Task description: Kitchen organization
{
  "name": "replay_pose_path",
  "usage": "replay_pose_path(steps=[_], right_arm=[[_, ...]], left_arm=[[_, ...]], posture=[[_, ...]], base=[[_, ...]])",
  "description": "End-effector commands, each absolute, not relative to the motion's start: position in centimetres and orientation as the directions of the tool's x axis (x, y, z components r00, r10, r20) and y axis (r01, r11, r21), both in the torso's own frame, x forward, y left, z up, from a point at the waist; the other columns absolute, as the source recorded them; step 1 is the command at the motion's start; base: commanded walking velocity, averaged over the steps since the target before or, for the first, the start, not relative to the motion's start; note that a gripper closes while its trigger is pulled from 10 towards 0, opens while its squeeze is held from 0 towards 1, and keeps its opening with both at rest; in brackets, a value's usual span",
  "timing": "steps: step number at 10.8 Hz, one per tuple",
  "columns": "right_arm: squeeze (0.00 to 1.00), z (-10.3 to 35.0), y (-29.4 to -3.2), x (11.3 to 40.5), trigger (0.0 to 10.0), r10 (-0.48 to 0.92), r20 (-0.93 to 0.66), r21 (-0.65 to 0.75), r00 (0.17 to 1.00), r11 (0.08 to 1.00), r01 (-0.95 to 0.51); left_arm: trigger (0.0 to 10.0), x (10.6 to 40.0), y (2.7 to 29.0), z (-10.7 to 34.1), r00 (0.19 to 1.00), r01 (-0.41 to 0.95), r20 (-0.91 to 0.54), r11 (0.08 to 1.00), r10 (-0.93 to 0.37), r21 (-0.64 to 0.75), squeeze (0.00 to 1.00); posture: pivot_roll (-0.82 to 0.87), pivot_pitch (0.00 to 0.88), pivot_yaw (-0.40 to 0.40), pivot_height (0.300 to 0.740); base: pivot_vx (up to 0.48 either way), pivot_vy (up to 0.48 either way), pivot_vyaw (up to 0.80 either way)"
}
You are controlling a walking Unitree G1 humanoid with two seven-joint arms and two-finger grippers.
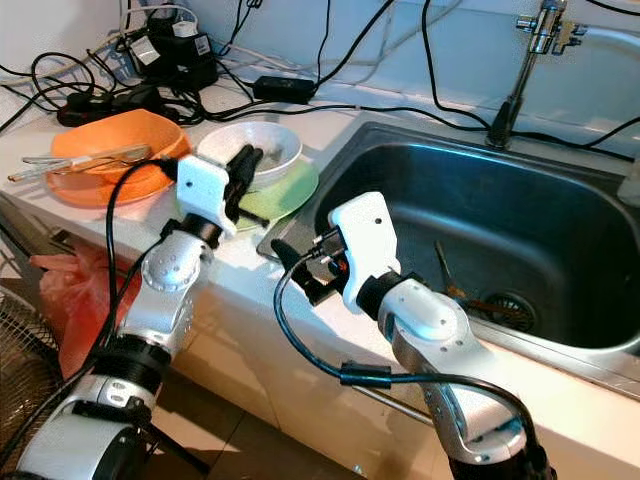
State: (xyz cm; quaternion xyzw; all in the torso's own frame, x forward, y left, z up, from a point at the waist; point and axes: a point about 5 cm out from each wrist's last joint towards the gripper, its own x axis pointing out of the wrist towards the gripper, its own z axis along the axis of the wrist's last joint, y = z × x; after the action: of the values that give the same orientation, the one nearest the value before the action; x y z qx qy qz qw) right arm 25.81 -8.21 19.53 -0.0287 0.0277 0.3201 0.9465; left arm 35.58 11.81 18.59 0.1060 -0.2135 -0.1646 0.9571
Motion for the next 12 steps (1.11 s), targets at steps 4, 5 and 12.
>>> replay_pose_path(steps=[4, 5, 12], right_arm=[[0.0, 20.4, -8.2, 26.9, 10.0, 0.59, -0.018, -0.082, 0.807, 0.804, -0.589], [0.0, 20.5, -8.4, 27.2, 10.0, 0.571, -0.014, -0.108, 0.821, 0.815, -0.569], [0.0, 20.2, -11.1, 29.0, 10.0, 0.392, -0.025, -0.182, 0.92, 0.903, -0.39]], left_arm=[[0.0, 35.8, 11.2, 23.0, 0.789, 0.217, 0.517, 0.938, -0.332, 0.27, 0.0], [0.0, 35.8, 10.8, 23.9, 0.77, 0.226, 0.542, 0.939, -0.336, 0.26, 0.0], [0.0, 35.3, 7.8, 24.3, 0.736, 0.353, 0.546, 0.915, -0.4, 0.196, 0.0]], posture=[[-0.09, 0.0, 0.045, 0.74], [-0.09, 0.0, 0.049, 0.74], [-0.11, 0.0, 0.061, 0.74]], base=[[0.0, 0.0, 0.0], [0.0, 0.0, 0.0], [0.0, 0.0, -0.33]])
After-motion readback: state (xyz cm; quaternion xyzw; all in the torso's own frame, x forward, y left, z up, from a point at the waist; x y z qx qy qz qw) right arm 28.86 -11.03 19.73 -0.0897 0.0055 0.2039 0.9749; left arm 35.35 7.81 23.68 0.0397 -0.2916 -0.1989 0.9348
